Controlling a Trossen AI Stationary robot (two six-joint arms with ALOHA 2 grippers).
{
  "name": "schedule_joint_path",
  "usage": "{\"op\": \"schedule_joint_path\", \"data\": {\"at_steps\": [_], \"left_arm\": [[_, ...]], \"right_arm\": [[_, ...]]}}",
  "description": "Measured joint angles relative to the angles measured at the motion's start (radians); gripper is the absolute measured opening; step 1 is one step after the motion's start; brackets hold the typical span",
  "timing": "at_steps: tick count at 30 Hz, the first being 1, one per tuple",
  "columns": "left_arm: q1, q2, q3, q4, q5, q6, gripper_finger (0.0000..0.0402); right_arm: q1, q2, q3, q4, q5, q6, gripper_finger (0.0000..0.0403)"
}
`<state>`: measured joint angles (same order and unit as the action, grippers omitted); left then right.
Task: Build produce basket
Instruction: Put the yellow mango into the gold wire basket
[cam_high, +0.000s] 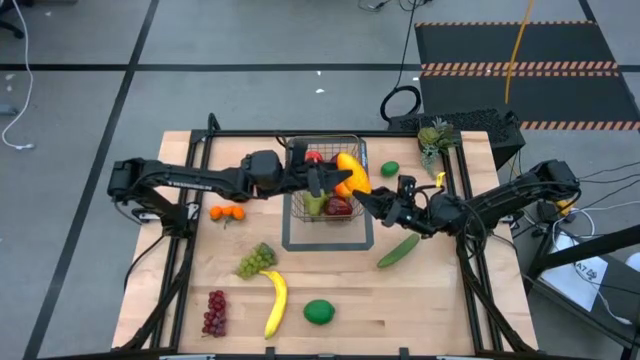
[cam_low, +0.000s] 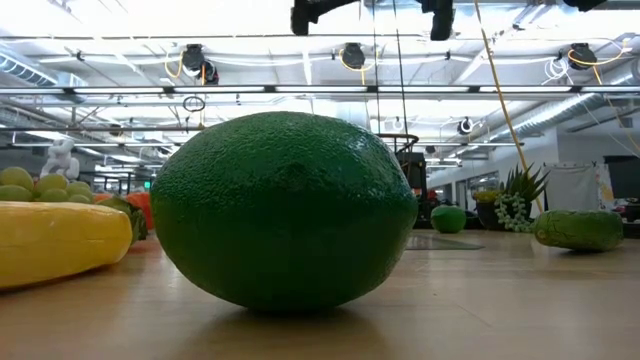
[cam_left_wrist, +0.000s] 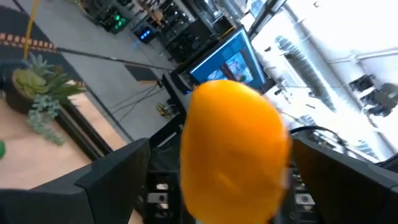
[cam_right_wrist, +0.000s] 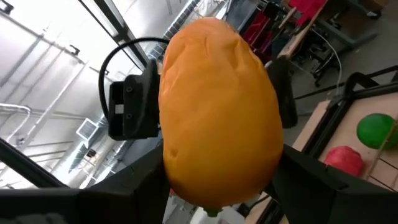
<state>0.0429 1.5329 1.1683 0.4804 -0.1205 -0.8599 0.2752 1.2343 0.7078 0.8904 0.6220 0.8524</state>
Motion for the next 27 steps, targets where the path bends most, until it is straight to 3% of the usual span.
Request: {"op": "schedule_joint_path", "data": {"at_steps": [16,27], "left_arm": [[0.021,0.011,0.000,0.008,0.073,0.062,0.0385],[0.036,0.010,0.000,0.016,0.115,0.070,0.0257]], "right_arm": [[-0.001,0.000,0.000,-0.028,0.003,0.000,0.0238],[-0.001,0.000,0.000,-0.033,0.006,-0.008,0.0238]]}}
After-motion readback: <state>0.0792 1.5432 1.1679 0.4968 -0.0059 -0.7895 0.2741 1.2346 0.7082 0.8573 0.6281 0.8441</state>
